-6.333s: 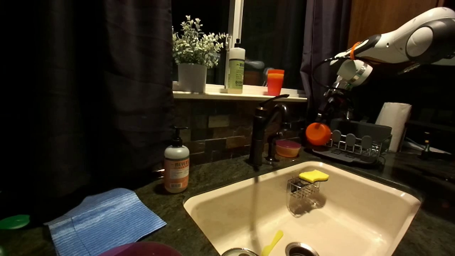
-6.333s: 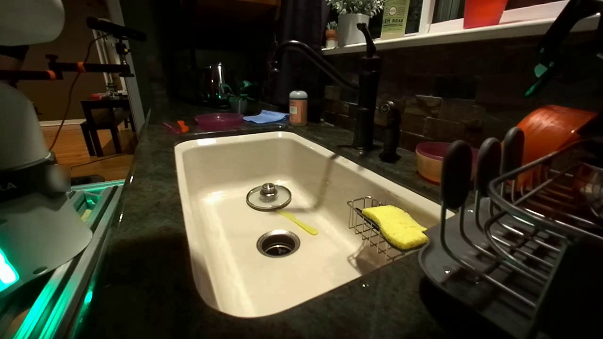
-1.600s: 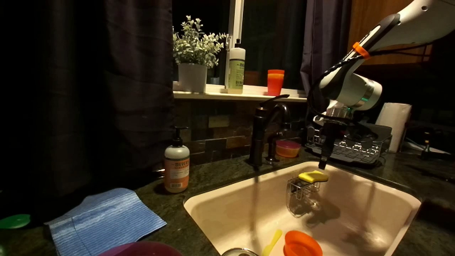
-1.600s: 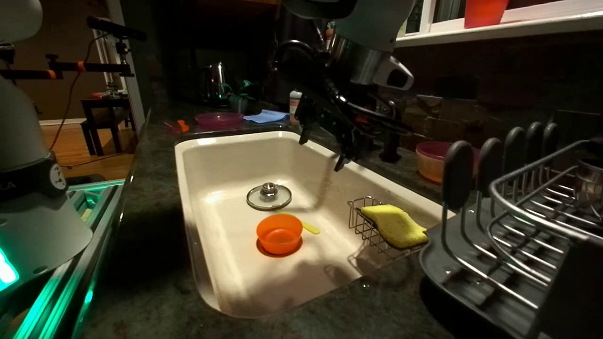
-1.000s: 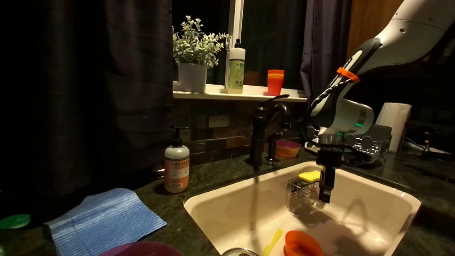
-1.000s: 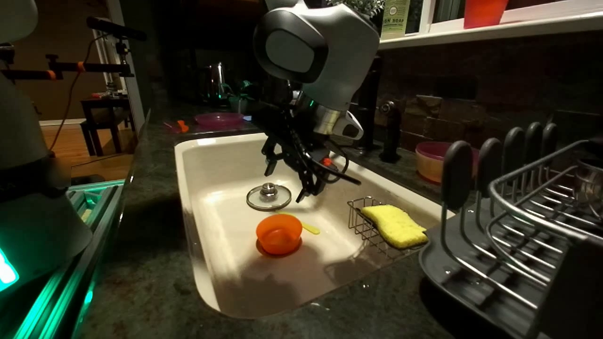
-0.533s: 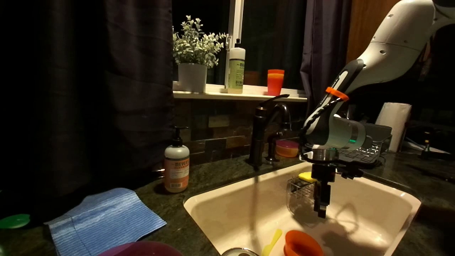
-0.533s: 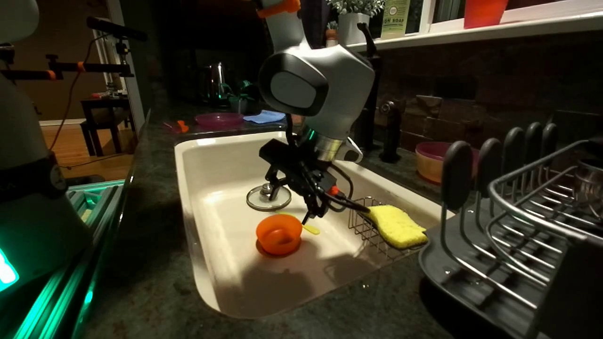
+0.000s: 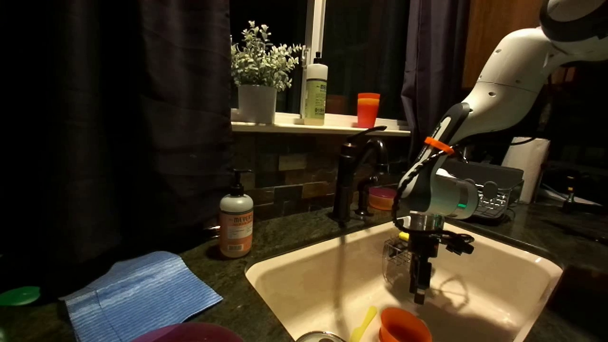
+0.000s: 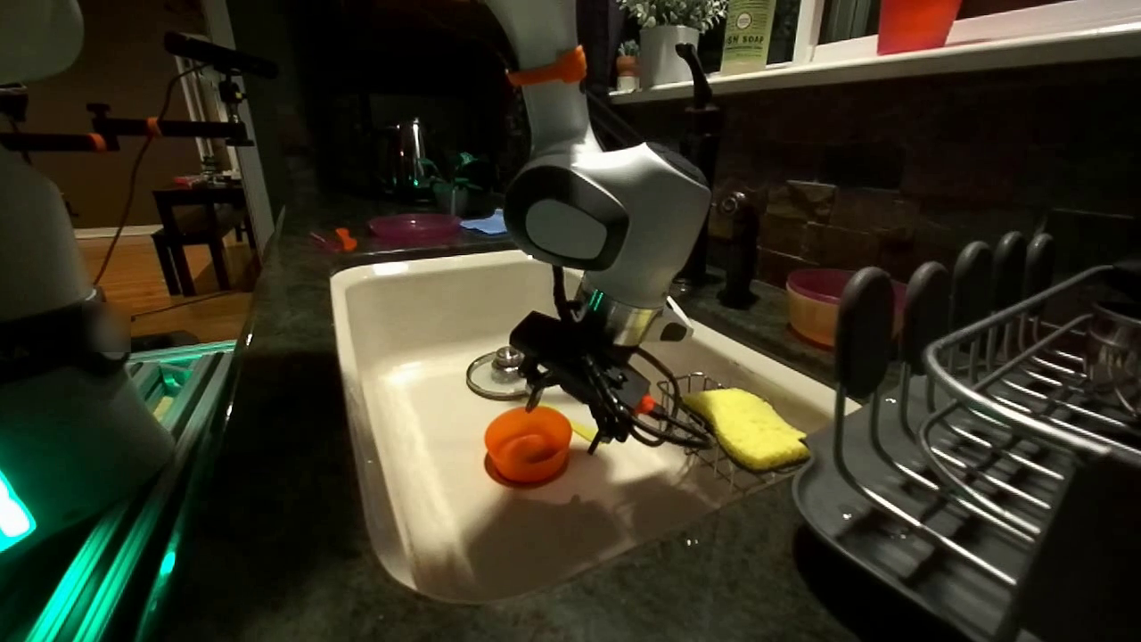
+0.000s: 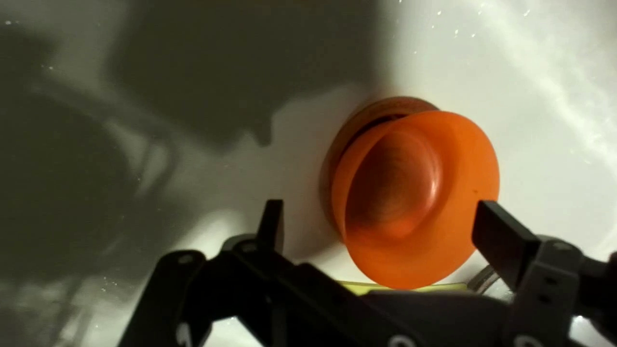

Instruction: Take the two bowls off of the plate rack and put them on the green bowl

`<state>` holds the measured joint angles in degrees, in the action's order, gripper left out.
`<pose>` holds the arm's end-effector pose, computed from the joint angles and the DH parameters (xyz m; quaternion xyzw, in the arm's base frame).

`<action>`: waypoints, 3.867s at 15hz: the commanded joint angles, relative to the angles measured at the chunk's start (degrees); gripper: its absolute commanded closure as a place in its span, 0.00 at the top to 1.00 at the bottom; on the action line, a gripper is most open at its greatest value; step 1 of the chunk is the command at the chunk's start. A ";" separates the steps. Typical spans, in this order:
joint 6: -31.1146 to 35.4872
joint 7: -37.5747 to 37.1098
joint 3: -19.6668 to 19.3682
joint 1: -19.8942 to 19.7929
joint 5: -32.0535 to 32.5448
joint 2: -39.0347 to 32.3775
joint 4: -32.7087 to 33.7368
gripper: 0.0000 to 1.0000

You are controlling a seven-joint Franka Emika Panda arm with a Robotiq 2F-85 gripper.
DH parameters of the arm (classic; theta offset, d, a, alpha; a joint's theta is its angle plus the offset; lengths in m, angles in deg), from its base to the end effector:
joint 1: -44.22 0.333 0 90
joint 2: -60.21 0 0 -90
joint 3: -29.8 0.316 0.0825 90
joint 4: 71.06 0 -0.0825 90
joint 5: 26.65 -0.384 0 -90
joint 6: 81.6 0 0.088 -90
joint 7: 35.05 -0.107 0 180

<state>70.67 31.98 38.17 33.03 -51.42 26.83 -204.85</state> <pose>0.4642 -0.0247 0.0710 -0.9256 -0.3360 0.0414 0.1693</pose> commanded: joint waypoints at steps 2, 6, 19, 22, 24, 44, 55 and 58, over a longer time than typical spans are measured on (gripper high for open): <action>2.74 -0.69 3.27 -3.45 1.70 -4.59 2.28 1.00; 3.67 -1.23 4.33 -4.71 2.97 -6.92 3.43 0.86; 1.40 -3.10 7.03 -7.73 3.47 -10.03 7.55 0.00; 0.32 -3.27 7.92 -9.70 2.97 -9.48 8.04 0.01; -2.06 -3.87 8.37 -10.70 2.90 -8.16 7.88 0.01; -33.11 -29.56 -6.63 -0.41 9.52 24.69 0.92 0.01; -32.38 -42.57 -15.62 -0.85 12.65 29.39 10.30 0.01; -31.60 -44.56 -16.94 -1.11 11.90 26.97 13.79 0.01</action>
<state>38.59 -9.70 22.38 31.71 -39.62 56.93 -194.76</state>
